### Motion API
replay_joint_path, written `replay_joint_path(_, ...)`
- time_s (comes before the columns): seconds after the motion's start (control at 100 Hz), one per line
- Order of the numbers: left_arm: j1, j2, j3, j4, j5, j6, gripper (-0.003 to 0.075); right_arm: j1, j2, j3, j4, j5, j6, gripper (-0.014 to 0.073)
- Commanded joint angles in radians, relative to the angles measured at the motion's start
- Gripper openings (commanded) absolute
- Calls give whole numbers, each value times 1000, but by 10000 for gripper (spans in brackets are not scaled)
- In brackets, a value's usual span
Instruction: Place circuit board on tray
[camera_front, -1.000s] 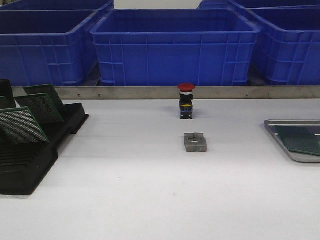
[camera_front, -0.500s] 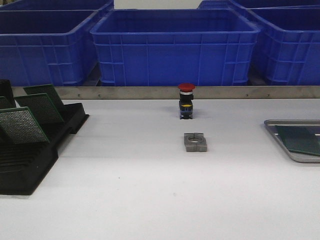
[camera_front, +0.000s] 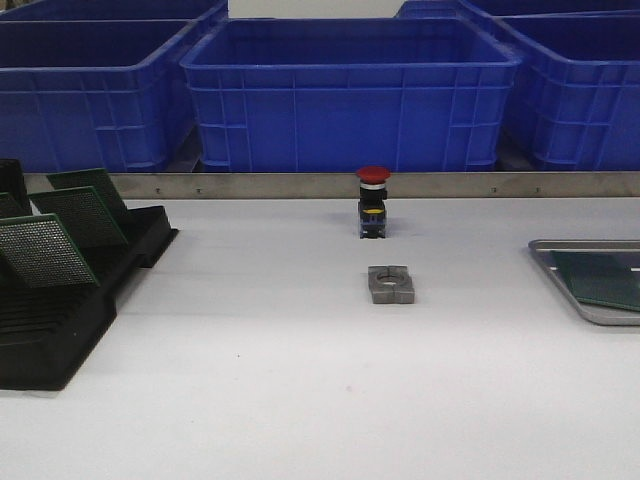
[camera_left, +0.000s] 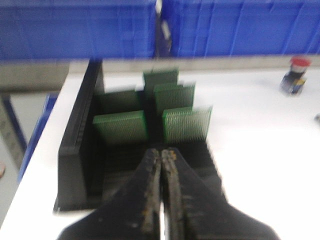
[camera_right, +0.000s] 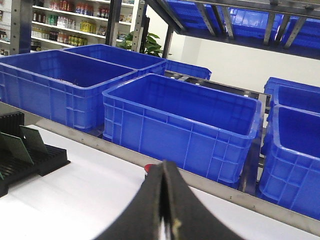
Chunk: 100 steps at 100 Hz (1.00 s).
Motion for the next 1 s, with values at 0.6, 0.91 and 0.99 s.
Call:
replay_joint_path(0.6, 2, -181, 169, 445, -261, -447, -20, -7, 19, -25, 39, -21, -8, -61)
replay_joint_path(0.91, 2, -181, 169, 445, -266, -447, -20, -7, 19, -25, 39, -21, -8, -61)
replay_joint_path(0.99, 2, -181, 169, 445, -266, -447, -20, -7, 19, -25, 39, -21, -8, -61)
